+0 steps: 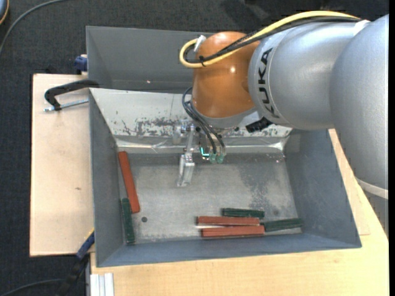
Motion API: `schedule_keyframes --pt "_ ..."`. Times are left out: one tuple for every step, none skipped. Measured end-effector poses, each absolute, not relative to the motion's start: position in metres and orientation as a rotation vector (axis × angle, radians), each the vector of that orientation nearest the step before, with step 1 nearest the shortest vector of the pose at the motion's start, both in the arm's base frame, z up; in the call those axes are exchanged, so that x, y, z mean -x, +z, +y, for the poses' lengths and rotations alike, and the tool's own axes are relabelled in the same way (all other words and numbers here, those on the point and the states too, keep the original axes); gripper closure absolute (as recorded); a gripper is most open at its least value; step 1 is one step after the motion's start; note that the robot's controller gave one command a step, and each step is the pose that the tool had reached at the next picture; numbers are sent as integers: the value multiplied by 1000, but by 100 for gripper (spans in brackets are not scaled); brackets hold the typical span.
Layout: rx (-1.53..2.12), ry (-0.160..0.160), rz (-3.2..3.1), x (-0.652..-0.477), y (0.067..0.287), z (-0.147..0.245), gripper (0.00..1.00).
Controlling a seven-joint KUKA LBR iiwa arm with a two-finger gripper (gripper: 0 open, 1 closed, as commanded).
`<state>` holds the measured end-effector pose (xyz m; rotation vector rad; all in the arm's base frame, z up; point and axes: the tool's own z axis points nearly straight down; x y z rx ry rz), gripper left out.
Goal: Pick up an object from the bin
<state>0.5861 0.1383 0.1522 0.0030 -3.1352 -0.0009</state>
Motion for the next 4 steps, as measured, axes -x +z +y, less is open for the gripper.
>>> schedule_keyframes --pt "106 3 -3133 -597 68 93 0" --pt "51 6 -3141 -594 71 18 0" --pt "-246 6 -3135 -563 115 -85 0" --pt "-286 -4 -3123 -515 68 -63 0"
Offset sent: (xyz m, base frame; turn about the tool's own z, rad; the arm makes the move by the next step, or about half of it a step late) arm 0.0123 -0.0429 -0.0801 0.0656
